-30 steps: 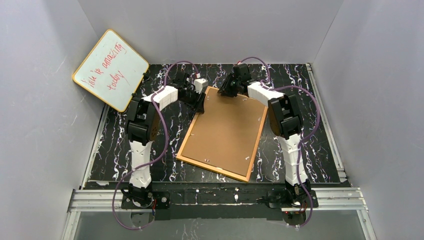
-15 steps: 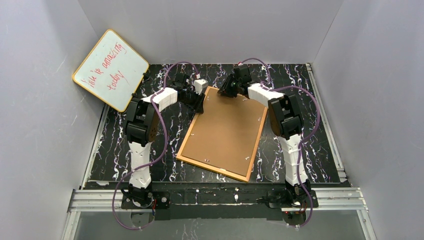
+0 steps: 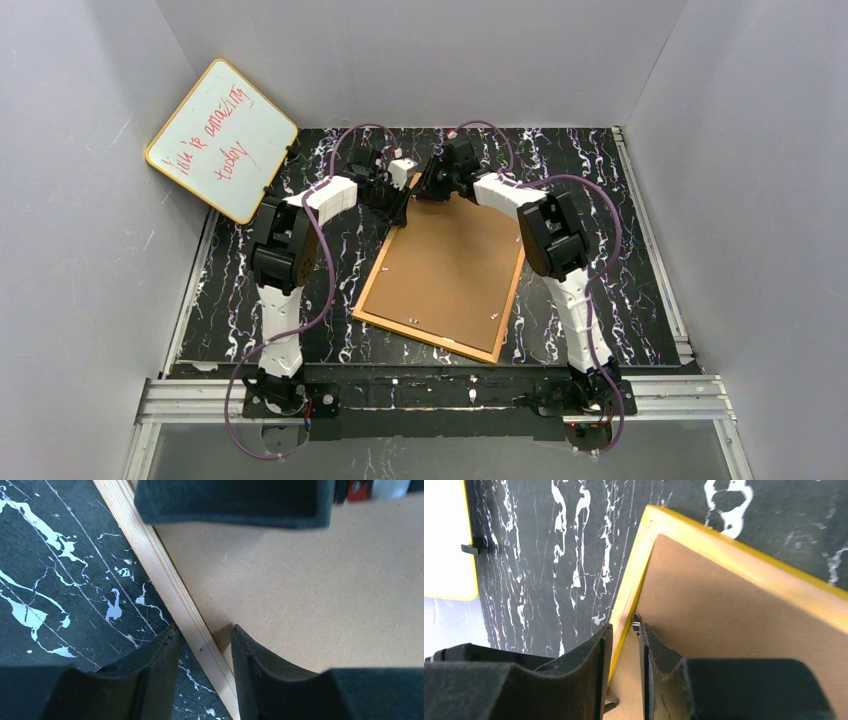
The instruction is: Put the photo into the frame
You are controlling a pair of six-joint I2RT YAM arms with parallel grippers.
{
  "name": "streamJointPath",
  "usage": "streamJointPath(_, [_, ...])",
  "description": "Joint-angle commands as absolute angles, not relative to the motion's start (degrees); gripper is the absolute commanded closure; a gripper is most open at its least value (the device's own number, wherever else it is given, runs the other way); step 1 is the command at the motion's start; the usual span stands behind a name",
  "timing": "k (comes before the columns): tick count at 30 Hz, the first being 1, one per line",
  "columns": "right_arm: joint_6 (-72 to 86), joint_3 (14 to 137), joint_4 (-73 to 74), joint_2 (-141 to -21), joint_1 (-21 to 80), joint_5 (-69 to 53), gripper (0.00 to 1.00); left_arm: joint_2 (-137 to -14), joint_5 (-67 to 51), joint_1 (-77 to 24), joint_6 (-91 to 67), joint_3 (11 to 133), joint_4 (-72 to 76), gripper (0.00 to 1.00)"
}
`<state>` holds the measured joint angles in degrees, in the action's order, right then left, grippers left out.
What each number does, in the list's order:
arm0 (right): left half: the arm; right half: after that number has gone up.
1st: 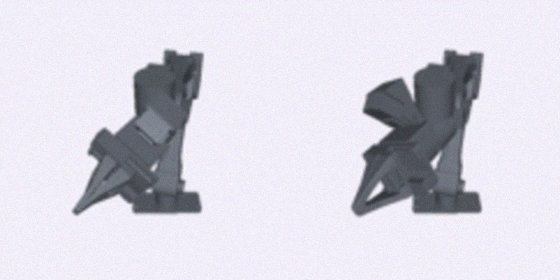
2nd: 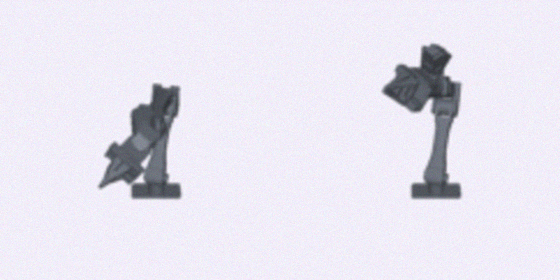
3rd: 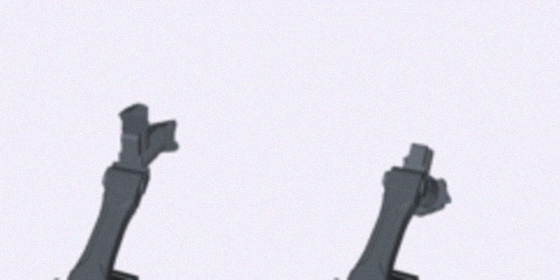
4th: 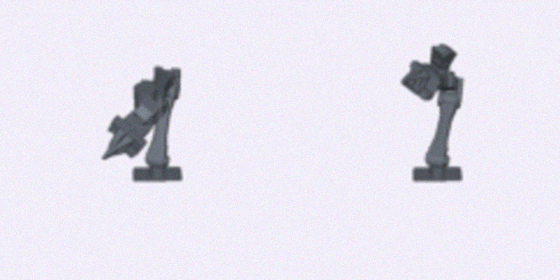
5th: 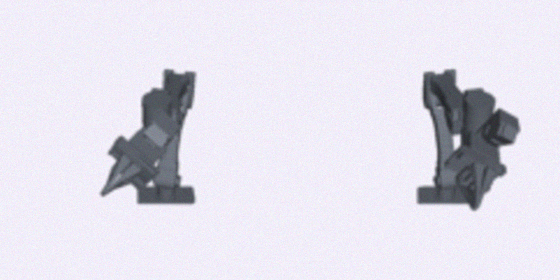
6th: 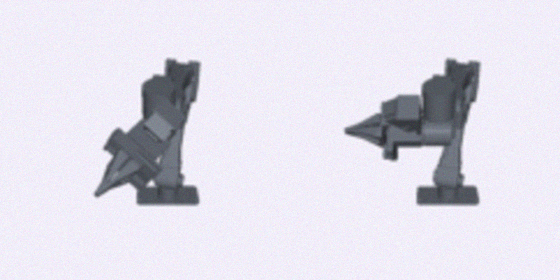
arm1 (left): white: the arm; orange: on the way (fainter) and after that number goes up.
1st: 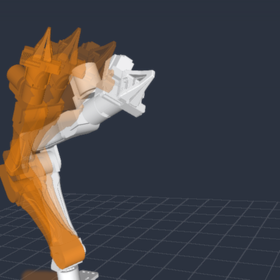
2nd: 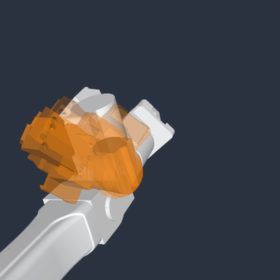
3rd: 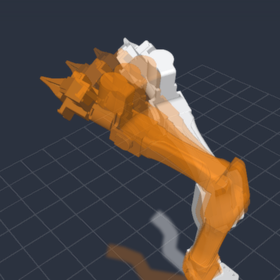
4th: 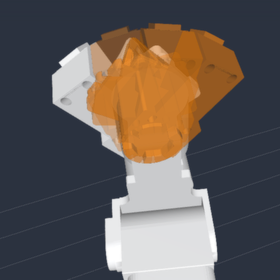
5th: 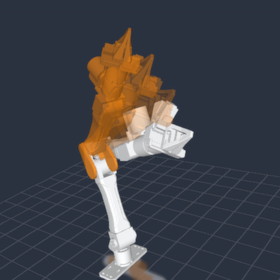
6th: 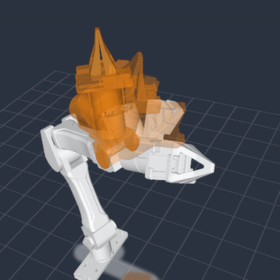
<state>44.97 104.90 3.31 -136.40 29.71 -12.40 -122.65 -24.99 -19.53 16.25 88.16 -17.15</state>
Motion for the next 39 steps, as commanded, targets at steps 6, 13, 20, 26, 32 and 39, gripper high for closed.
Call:
streamJointPath(6, [42.7, 104.2, 13.0, -142.2, 31.0, -11.4, 0.65, -128.7, -15.6, -21.1, 20.1, 83.2, -25.1, 0.68])
streamJointPath(13, [40.6, 107.3, 13.9, -144.3, 31.0, -13.2, 0.66, -128.4, -16.3, -21.1, 20.7, 82.6, -25.4, 0.69])
streamJointPath(20, [35.0, 112.9, 16.9, -146.6, 30.8, -16.2, 0.67, -128.2, -16.6, -21.1, 21.5, 82.7, -25.9, 0.70])
streamJointPath(26, [32.8, 113.7, 18.5, -146.2, 30.2, -14.2, 0.68, -128.4, -16.7, -21.1, 21.9, 83.0, -26.0, 0.70])
streamJointPath(32, [35.2, 110.4, 13.1, -142.9, 27.1, -15.8, 0.69, -129.1, -15.8, -21.1, 22.1, 82.8, -26.1, 0.72])
streamJointPath(39, [37.4, 110.8, 10.7, -143.9, 26.9, -18.7, 0.69, -129.6, -16.2, -21.0, 19.7, 84.4, -26.0, 0.72])
